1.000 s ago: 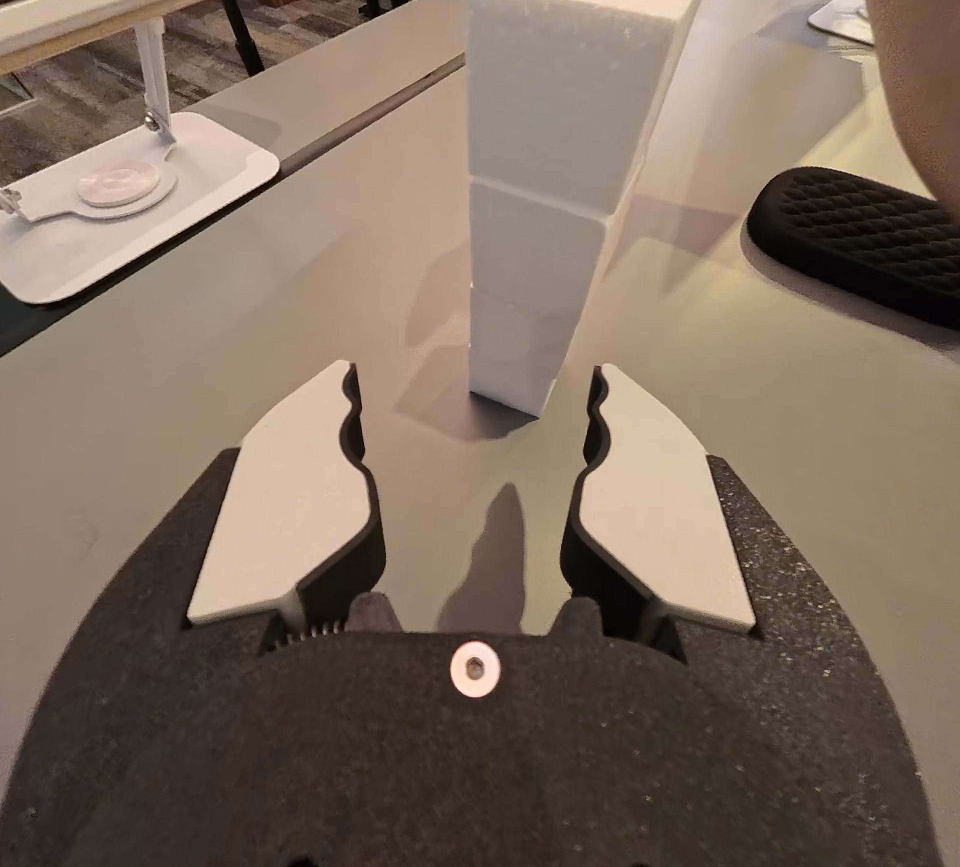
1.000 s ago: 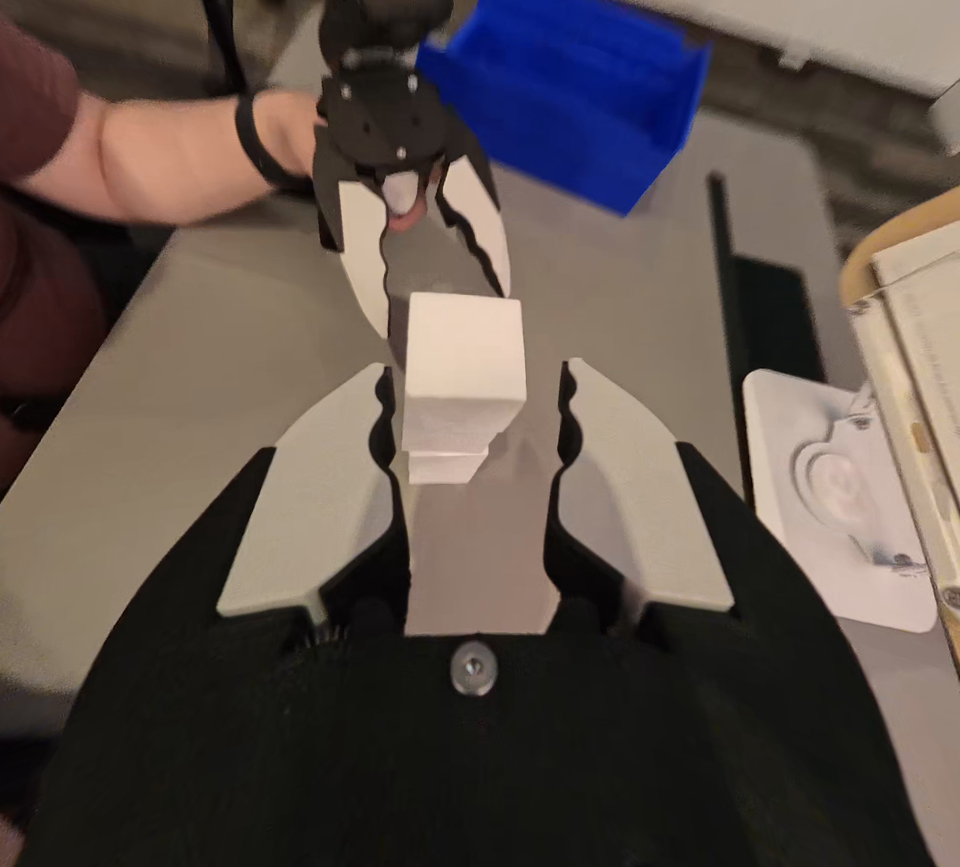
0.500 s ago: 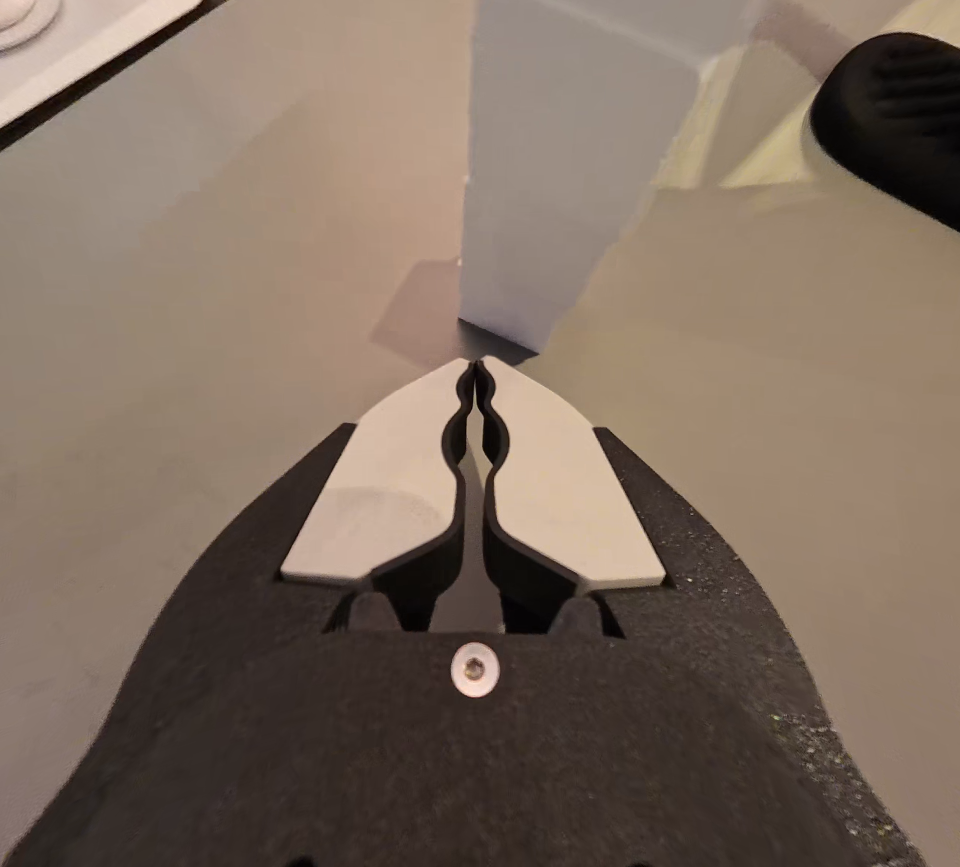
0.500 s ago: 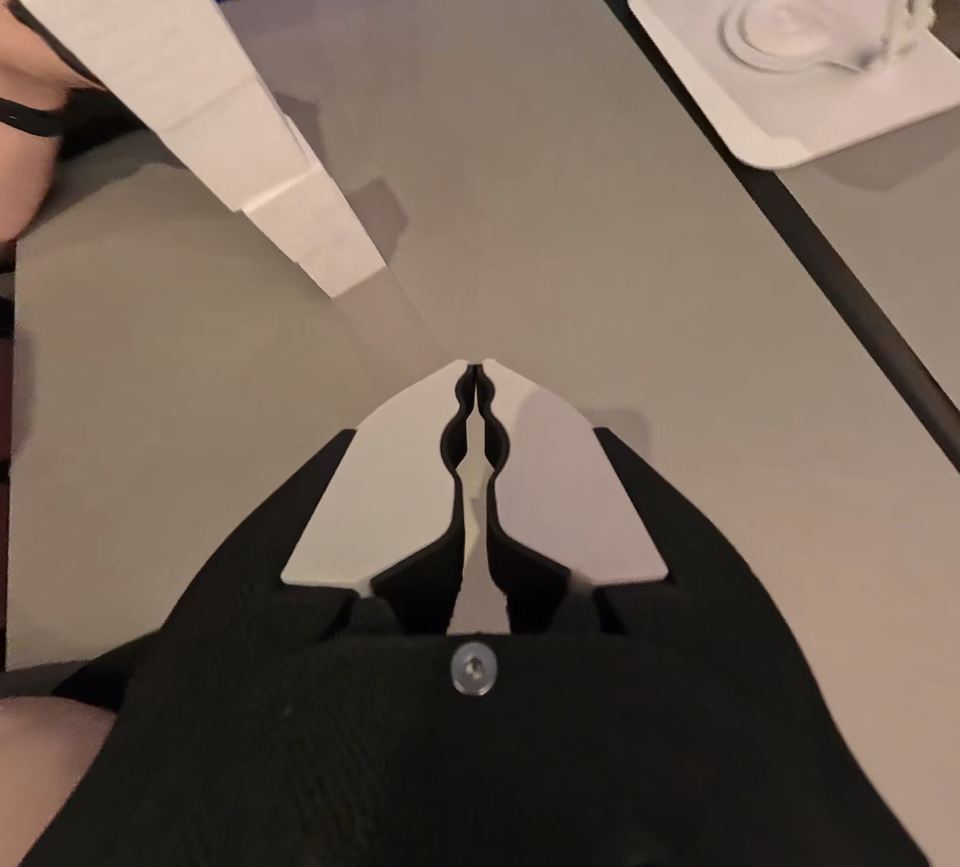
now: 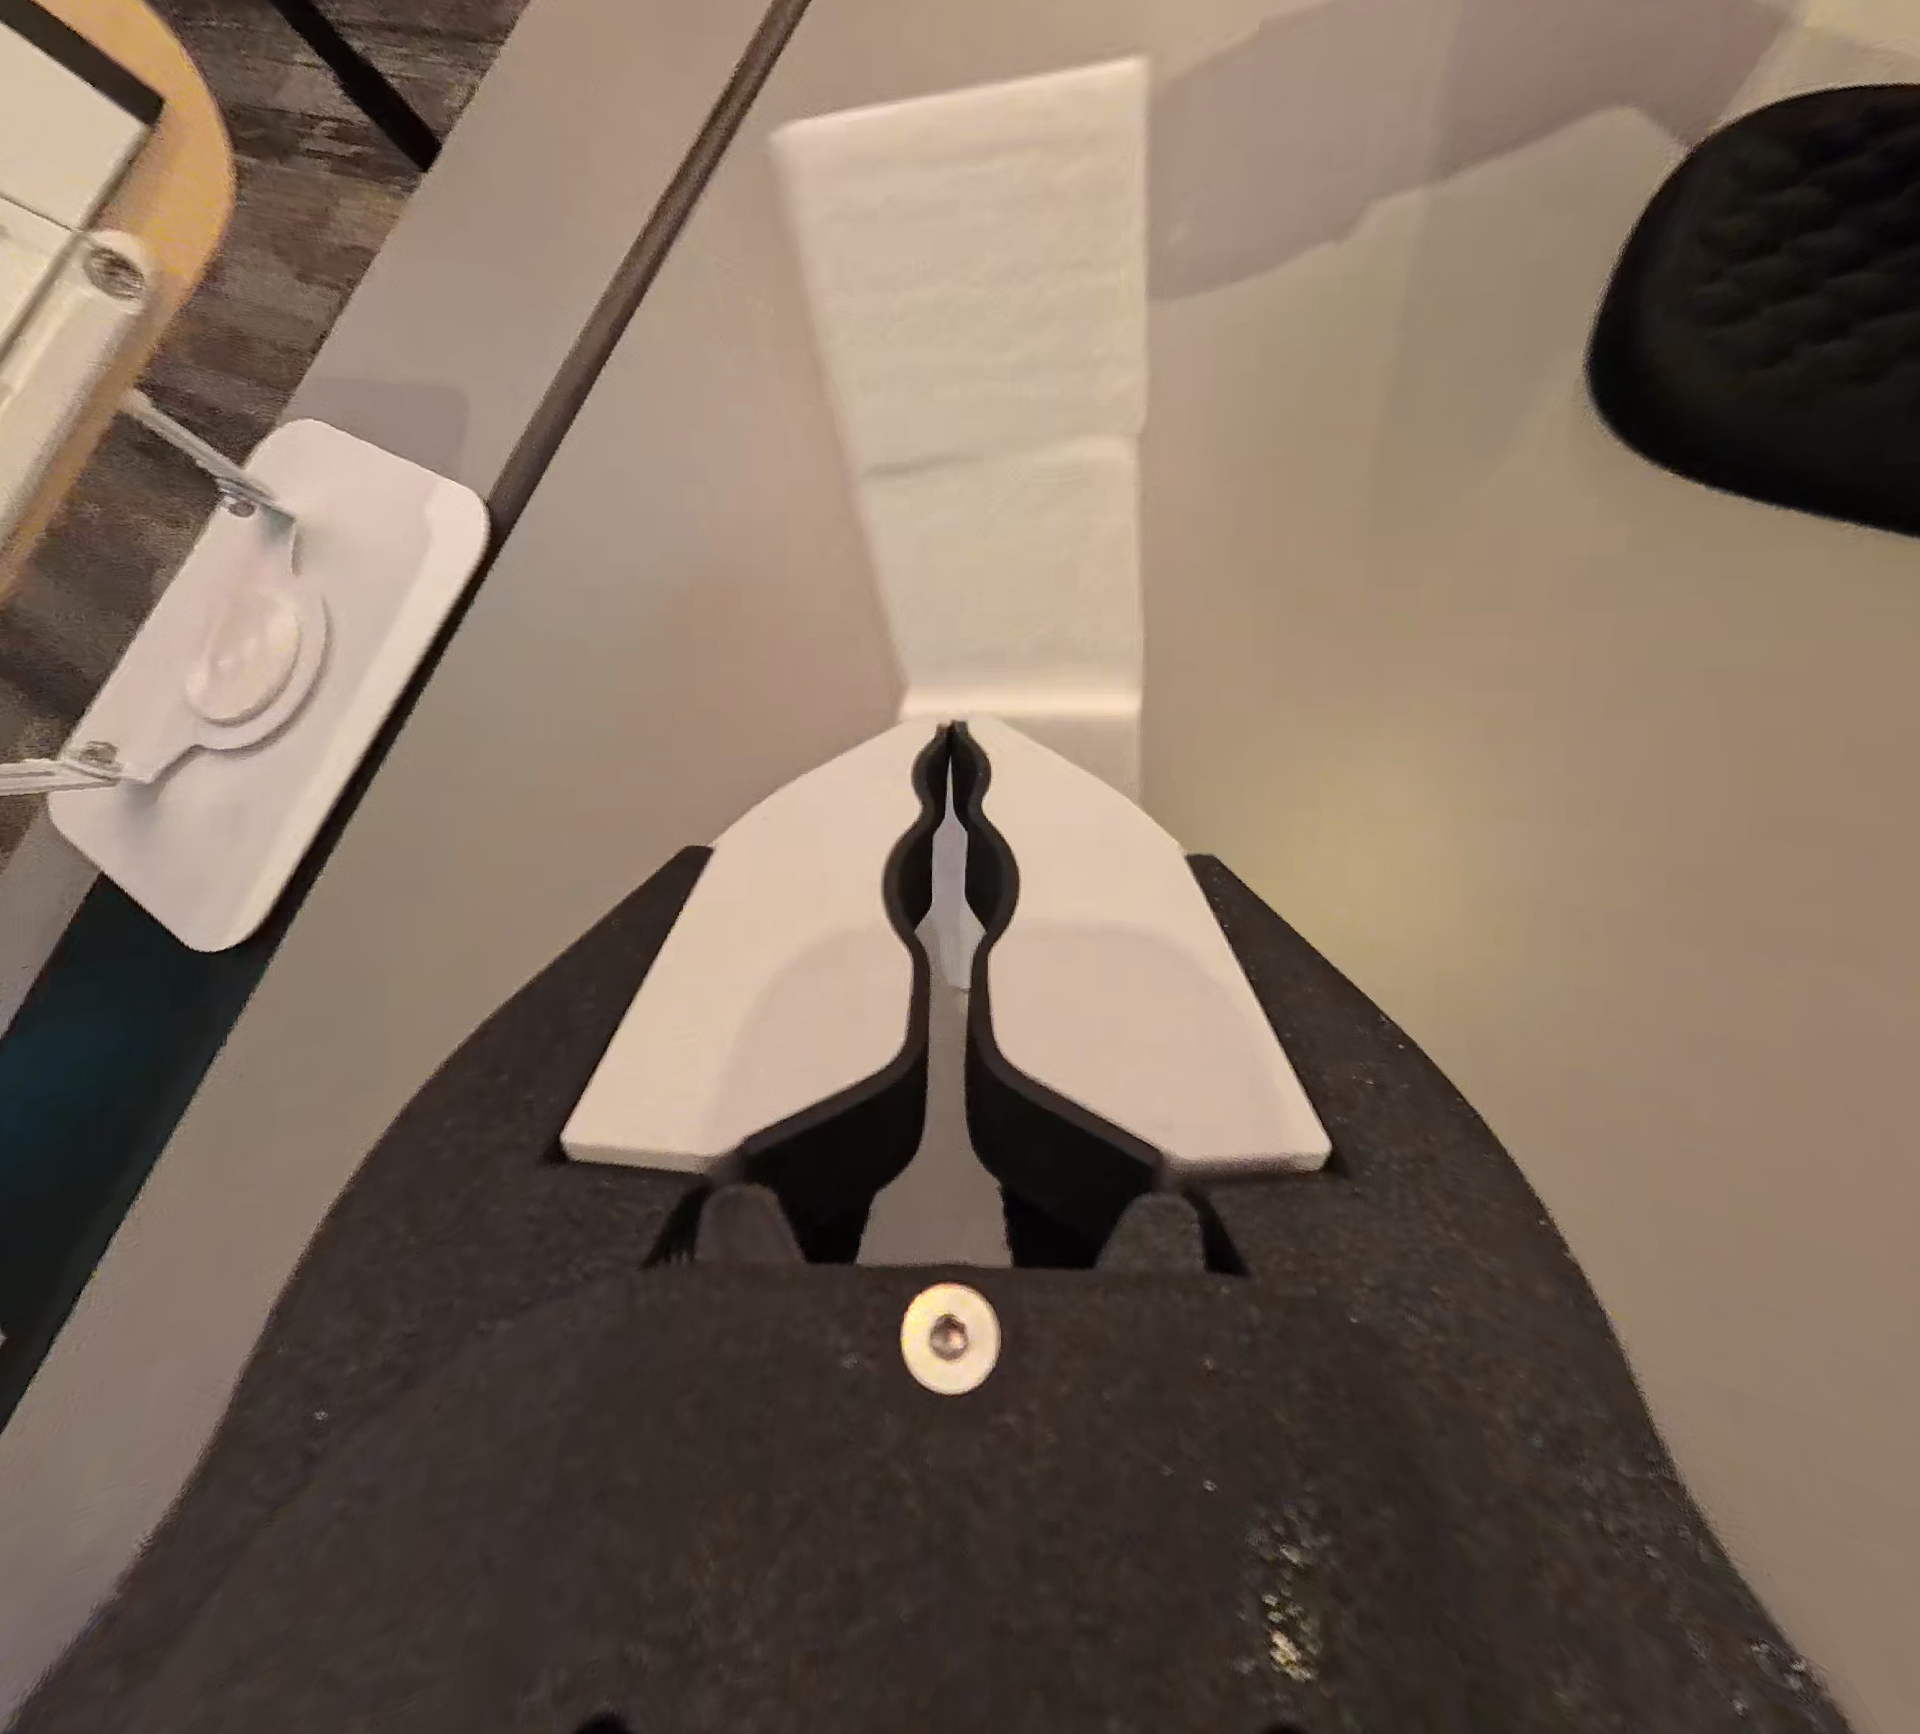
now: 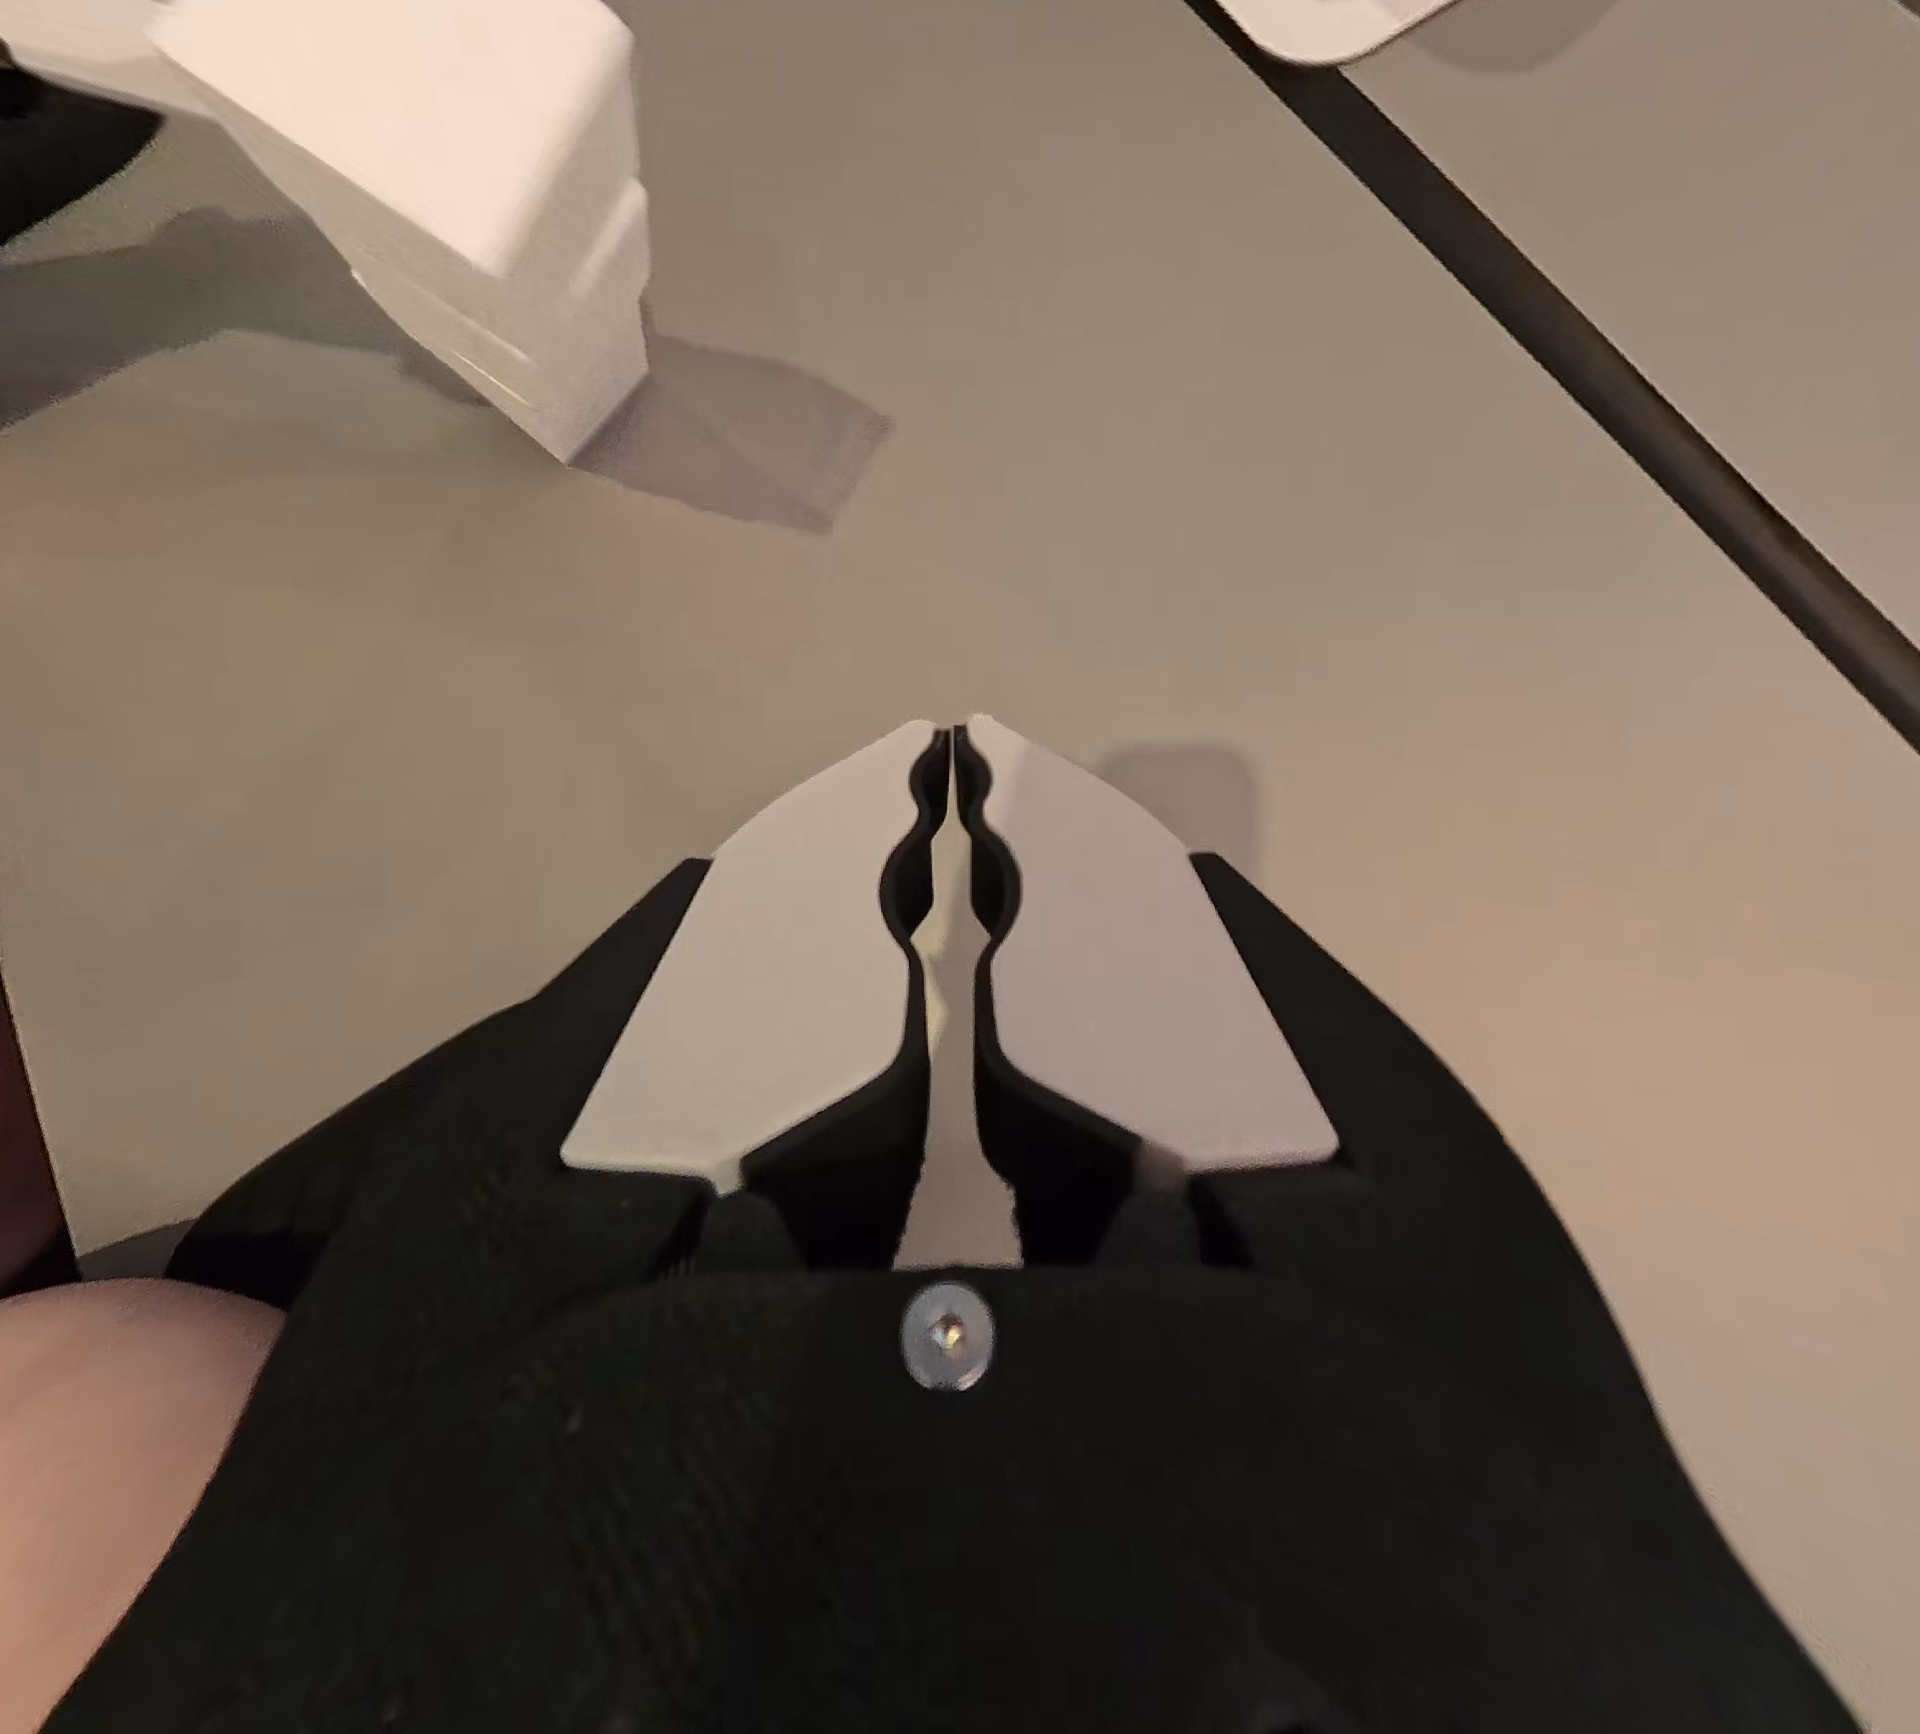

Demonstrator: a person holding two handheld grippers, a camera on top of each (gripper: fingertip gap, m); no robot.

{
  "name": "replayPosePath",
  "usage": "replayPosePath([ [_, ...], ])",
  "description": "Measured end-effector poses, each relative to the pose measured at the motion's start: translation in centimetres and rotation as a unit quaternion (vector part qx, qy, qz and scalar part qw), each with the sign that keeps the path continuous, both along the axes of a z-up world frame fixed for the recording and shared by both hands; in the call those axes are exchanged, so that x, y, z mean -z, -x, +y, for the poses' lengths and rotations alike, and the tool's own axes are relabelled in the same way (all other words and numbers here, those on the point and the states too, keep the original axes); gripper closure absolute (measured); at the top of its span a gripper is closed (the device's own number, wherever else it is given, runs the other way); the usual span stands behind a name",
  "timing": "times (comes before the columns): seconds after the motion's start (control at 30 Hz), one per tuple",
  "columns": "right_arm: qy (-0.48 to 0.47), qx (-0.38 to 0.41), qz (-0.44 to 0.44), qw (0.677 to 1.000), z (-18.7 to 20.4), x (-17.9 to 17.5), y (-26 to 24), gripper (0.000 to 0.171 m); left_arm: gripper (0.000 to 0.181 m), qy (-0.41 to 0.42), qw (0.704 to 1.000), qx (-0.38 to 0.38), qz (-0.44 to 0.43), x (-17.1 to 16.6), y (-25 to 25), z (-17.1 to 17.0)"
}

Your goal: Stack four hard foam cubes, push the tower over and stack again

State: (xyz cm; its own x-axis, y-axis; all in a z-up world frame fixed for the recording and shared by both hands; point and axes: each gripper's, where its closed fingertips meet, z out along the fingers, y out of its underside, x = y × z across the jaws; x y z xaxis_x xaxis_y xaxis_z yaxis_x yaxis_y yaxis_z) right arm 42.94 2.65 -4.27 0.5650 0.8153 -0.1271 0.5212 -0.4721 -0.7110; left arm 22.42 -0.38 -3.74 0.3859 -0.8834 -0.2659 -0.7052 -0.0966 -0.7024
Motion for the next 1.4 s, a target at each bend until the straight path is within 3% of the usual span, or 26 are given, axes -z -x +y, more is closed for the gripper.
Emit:
replayPosePath([
  [0.1,-0.007,0.023,0.018,1.000,-0.4,-0.4,-2.0,0.164,0.181,-0.027,0.998,-0.014,-0.048,-1.2,0.3,0.8],
  [0.13,-0.016,0.031,0.030,0.999,-0.4,-0.6,-2.6,0.159,0.173,-0.030,0.997,-0.012,-0.074,-1.6,0.5,0.8],
  [0.23,-0.046,0.038,0.067,0.996,-0.4,-1.0,-3.8,0.136,0.116,-0.030,0.993,-0.011,-0.113,-1.2,1.5,1.0],
  [0.33,-0.072,0.030,0.092,0.993,0.0,-0.8,-4.3,0.120,0.100,-0.006,0.994,-0.007,-0.111,1.3,2.4,0.5],
  [0.43,-0.120,0.062,0.088,0.987,2.3,-0.2,-5.0,0.103,0.096,0.062,0.983,-0.024,-0.170,3.7,1.8,-0.2],
  [0.5,-0.128,0.113,0.070,0.983,4.4,0.7,-6.1,0.102,0.097,0.096,0.976,-0.038,-0.189,5.2,1.1,-0.6],
  [0.63,-0.093,0.188,0.060,0.976,7.4,3.0,-6.5,0.090,0.091,0.069,0.979,-0.069,-0.182,6.8,0.0,-0.4],
  [0.77,-0.067,0.203,-0.028,0.976,8.8,5.5,-5.4,0.080,0.084,0.087,0.979,-0.092,-0.160,8.5,-1.3,-0.7],
  [1.0,-0.028,0.238,-0.129,0.962,10.1,8.0,-4.1,0.088,0.100,0.028,0.984,-0.126,-0.121,9.2,-1.8,0.8],
  [1.2,-0.002,0.243,-0.130,0.961,9.9,8.5,-3.7,0.110,0.124,0.030,0.983,-0.127,-0.131,8.8,-1.4,1.3],
  [1.4,0.004,0.230,-0.113,0.967,9.3,8.3,-4.3,0.110,0.124,0.057,0.980,-0.123,-0.147,8.6,0.5,1.4],
])
